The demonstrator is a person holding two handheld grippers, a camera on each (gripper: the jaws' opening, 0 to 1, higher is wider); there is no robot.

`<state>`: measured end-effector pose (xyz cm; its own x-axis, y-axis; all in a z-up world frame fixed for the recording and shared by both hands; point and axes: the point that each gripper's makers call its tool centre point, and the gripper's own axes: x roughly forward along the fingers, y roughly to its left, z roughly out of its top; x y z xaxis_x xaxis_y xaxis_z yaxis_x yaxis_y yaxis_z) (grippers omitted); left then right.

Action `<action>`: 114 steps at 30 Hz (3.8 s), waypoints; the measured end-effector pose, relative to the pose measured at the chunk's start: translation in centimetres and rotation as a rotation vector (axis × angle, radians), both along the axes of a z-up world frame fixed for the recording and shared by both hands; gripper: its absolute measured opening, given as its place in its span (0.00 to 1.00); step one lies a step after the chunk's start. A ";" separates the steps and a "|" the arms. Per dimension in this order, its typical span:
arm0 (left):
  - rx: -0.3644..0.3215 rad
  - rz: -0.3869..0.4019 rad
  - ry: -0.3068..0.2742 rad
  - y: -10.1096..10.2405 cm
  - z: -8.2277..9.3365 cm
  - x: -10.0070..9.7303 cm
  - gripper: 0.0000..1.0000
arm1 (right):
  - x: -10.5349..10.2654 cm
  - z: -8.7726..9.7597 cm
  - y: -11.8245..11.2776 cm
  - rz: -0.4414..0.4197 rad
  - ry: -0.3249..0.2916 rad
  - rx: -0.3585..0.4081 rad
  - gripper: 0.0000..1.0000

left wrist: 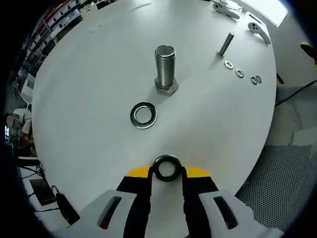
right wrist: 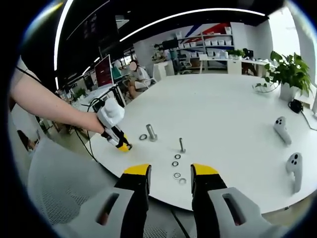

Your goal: Place the washer onto the threaded stud by aligning its center hole with the stud, sliding it down to the base, and recovering from edge contact or off-axis alignment until the washer reaches the visible bottom stop.

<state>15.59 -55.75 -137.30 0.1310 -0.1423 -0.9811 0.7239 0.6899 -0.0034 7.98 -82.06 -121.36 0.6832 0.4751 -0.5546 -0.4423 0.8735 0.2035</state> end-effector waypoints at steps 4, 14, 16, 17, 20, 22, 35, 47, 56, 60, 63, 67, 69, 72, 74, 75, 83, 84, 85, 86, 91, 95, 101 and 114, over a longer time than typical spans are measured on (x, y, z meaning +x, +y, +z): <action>-0.019 0.041 0.007 -0.1 0.0 0.0 0.25 | 0.0 0.0 0.0 -0.001 -0.001 0.000 0.34; -0.026 0.040 -0.022 0.0 0.1 0.2 0.22 | -0.1 0.0 0.1 0.005 -0.004 -0.005 0.34; -0.030 0.046 -0.022 -0.1 0.1 0.1 0.22 | -0.1 0.0 0.1 0.006 -0.003 -0.004 0.34; -0.025 0.035 -0.029 -0.1 0.0 0.0 0.22 | -0.1 0.0 0.1 0.004 -0.004 -0.004 0.34; -0.021 0.043 -0.035 -0.2 0.1 0.0 0.21 | -0.1 0.0 0.0 0.001 -0.004 -0.003 0.34; -0.020 0.039 -0.035 -0.2 0.1 0.0 0.21 | -0.1 0.0 0.0 0.002 -0.002 -0.004 0.34; -0.022 -0.063 -0.019 -0.3 0.4 0.2 0.19 | -0.1 0.0 -0.1 -0.005 -0.002 -0.005 0.34; -0.038 -0.163 -0.057 -0.9 3.3 2.2 0.19 | 0.0 -0.1 -0.2 -0.008 0.002 -0.006 0.34; -0.066 -0.235 -0.112 -3.1 6.1 3.9 0.19 | 0.0 -0.1 -0.2 -0.011 0.002 -0.004 0.34; -0.082 -0.258 -0.141 -4.3 7.4 4.7 0.19 | 0.0 -0.1 -0.2 -0.010 0.001 -0.004 0.34; -0.090 -0.273 -0.154 -5.2 8.0 5.2 0.19 | 0.0 -0.1 -0.3 -0.010 0.000 -0.004 0.34; -0.092 -0.291 -0.162 -6.2 8.3 5.7 0.19 | 0.0 0.0 -0.3 -0.014 -0.002 -0.002 0.34; -0.092 -0.303 -0.168 -6.7 8.3 6.0 0.19 | 0.0 0.0 -0.3 -0.015 -0.003 -0.001 0.34; -0.092 -0.309 -0.169 -7.2 8.1 6.5 0.19 | 0.0 0.0 -0.4 -0.020 -0.005 0.001 0.34; -0.091 -0.315 -0.171 -7.5 8.0 6.7 0.19 | 0.0 0.1 -0.4 -0.021 -0.006 0.003 0.34; -0.091 -0.317 -0.170 -7.6 8.0 6.8 0.19 | 0.1 0.1 -0.4 -0.022 -0.006 0.003 0.34; -0.079 -0.337 -0.160 -8.6 7.2 7.3 0.19 | 0.1 0.1 -0.4 -0.028 -0.008 0.005 0.34; -0.080 -0.341 -0.160 -8.8 7.2 7.3 0.19 | 0.1 0.1 -0.5 -0.030 -0.009 0.006 0.34; -0.076 -0.342 -0.157 -8.8 7.1 7.4 0.19 | 0.1 0.1 -0.5 -0.032 -0.008 0.008 0.34; -0.062 -0.351 -0.159 -8.6 6.9 7.5 0.19 | 0.2 0.1 -0.5 -0.034 -0.009 0.009 0.34; -0.058 -0.355 -0.147 -8.6 6.5 7.6 0.19 | 0.2 0.2 -0.6 -0.038 -0.010 0.011 0.34; -0.046 -0.362 -0.139 -8.6 6.0 7.7 0.19 | 0.2 0.2 -0.6 -0.041 -0.010 0.012 0.34; -0.033 -0.368 -0.125 -8.6 4.5 7.6 0.19 | 0.2 0.1 -0.7 -0.044 -0.007 0.011 0.34; -0.008 -0.351 -0.105 -8.5 1.7 7.5 0.19 | 0.1 -0.1 -0.5 -0.029 0.000 -0.003 0.34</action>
